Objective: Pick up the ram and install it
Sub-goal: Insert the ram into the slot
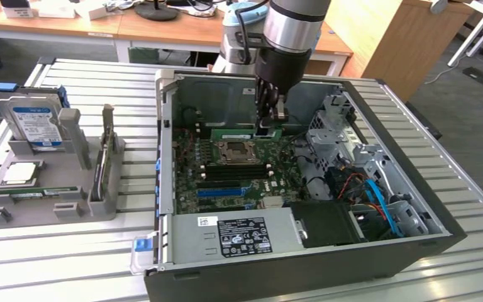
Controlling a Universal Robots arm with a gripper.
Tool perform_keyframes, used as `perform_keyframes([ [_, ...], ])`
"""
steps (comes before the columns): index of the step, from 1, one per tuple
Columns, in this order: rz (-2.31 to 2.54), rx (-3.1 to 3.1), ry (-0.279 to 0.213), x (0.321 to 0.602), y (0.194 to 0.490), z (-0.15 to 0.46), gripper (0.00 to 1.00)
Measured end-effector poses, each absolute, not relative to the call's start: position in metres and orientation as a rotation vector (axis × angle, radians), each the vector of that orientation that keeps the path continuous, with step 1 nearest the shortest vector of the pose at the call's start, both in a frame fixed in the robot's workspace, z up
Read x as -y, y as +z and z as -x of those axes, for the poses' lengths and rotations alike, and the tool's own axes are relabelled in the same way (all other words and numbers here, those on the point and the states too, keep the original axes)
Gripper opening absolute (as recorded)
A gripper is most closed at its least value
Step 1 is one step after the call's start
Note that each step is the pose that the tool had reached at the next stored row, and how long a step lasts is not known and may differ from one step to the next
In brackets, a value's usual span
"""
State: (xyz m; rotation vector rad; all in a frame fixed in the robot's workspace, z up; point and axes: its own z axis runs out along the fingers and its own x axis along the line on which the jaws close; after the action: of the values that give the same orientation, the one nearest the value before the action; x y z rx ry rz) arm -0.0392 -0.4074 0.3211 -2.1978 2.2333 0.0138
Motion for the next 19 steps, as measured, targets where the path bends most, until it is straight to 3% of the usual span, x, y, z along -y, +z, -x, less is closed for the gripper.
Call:
perform_keyframes([
  [19,2.197,-2.232,0.017,0.411,0.304,0.039,0.12],
])
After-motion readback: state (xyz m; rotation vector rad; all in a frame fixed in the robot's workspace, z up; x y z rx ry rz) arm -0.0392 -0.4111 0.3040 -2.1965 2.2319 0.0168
